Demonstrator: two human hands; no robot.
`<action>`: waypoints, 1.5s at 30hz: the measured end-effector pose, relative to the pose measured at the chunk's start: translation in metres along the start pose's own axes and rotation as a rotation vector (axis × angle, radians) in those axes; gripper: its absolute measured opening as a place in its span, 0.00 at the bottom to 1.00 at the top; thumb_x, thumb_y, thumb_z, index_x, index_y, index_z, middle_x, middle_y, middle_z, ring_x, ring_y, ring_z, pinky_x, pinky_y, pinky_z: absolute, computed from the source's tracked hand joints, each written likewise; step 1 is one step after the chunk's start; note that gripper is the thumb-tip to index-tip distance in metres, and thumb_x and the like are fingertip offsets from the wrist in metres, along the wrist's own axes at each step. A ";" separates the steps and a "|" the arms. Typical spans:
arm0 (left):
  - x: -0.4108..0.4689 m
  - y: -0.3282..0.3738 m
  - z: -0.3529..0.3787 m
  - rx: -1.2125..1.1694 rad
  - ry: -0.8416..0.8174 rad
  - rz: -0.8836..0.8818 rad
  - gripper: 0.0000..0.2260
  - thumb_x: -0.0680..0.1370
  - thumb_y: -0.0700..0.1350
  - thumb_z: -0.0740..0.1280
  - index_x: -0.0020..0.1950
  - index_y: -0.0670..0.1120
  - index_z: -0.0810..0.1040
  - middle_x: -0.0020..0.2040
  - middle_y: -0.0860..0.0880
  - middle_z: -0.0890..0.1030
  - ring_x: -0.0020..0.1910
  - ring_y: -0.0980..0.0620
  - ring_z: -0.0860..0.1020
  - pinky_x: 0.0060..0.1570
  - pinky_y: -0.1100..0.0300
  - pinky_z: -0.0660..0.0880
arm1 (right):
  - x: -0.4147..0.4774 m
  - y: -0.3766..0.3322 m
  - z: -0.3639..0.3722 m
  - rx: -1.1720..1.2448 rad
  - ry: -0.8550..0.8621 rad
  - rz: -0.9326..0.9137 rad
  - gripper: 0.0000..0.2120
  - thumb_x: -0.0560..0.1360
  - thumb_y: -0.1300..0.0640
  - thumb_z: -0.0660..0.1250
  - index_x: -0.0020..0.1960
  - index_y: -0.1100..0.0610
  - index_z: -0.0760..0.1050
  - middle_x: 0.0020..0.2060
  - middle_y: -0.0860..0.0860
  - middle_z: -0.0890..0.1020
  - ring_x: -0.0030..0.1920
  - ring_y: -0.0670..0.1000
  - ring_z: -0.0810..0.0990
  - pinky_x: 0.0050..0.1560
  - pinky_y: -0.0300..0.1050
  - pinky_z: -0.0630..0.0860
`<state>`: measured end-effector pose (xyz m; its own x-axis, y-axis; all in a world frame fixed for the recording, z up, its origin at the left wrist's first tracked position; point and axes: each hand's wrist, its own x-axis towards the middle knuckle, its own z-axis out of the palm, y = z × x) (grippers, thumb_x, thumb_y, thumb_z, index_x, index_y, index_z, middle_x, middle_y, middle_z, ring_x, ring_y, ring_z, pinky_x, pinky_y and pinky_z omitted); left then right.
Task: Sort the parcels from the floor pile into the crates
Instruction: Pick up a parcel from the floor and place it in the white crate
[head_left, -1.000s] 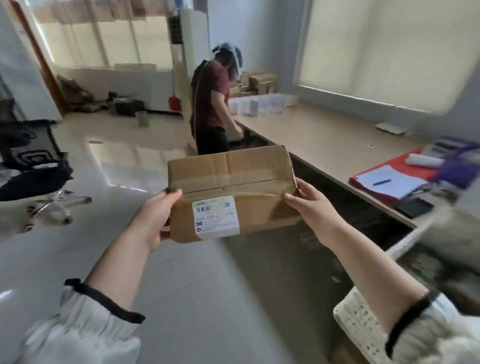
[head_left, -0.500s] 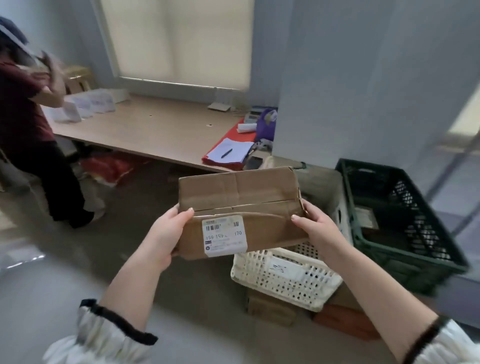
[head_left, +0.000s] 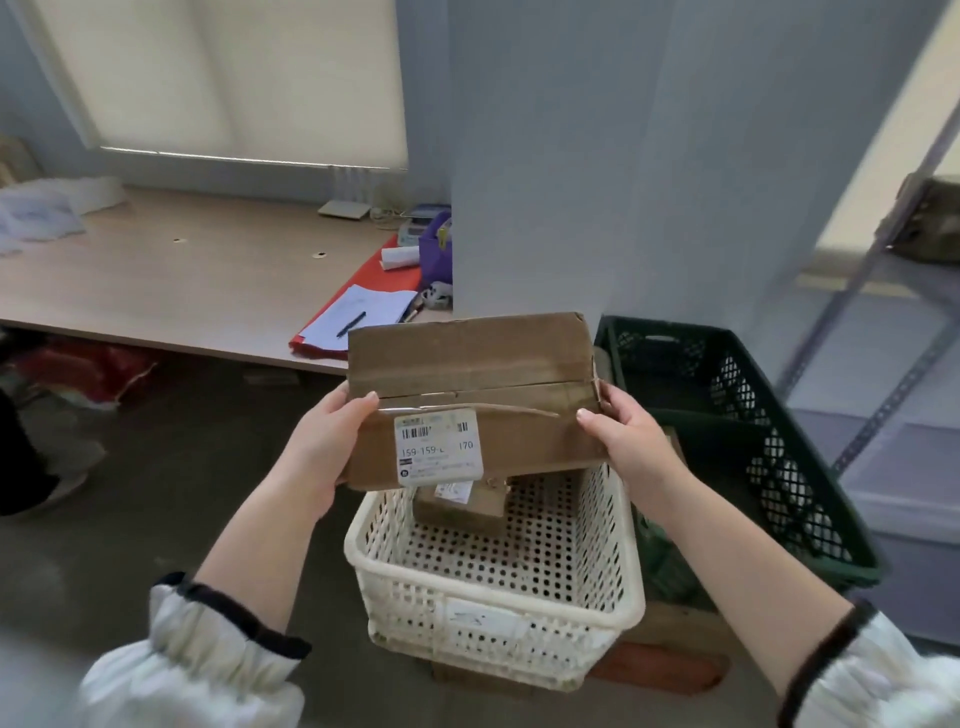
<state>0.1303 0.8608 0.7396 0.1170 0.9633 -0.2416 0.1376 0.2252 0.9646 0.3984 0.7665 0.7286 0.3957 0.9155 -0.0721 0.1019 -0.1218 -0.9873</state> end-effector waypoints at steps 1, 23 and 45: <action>0.012 0.001 0.009 0.005 -0.007 -0.006 0.06 0.78 0.53 0.63 0.50 0.65 0.77 0.50 0.50 0.82 0.51 0.47 0.79 0.48 0.47 0.77 | 0.015 0.004 -0.006 -0.003 0.005 0.006 0.19 0.78 0.55 0.62 0.68 0.46 0.68 0.60 0.44 0.77 0.62 0.49 0.73 0.65 0.52 0.70; 0.219 -0.230 0.109 0.318 -0.194 -0.527 0.19 0.79 0.45 0.63 0.70 0.47 0.67 0.49 0.50 0.80 0.44 0.52 0.81 0.33 0.64 0.75 | 0.180 0.280 0.039 -0.125 0.056 1.073 0.29 0.75 0.57 0.64 0.72 0.63 0.58 0.55 0.59 0.75 0.54 0.60 0.76 0.56 0.53 0.76; 0.248 -0.354 0.095 0.654 -0.006 -0.531 0.34 0.71 0.55 0.73 0.71 0.47 0.64 0.65 0.44 0.76 0.63 0.43 0.74 0.63 0.47 0.71 | 0.194 0.390 0.113 -0.321 -0.079 1.168 0.32 0.77 0.58 0.63 0.76 0.58 0.51 0.73 0.56 0.63 0.70 0.58 0.66 0.69 0.52 0.67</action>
<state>0.2042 1.0062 0.3285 -0.1193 0.7524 -0.6478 0.7174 0.5164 0.4676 0.4118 0.9405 0.3133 0.3450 0.2106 -0.9147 -0.0533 -0.9685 -0.2431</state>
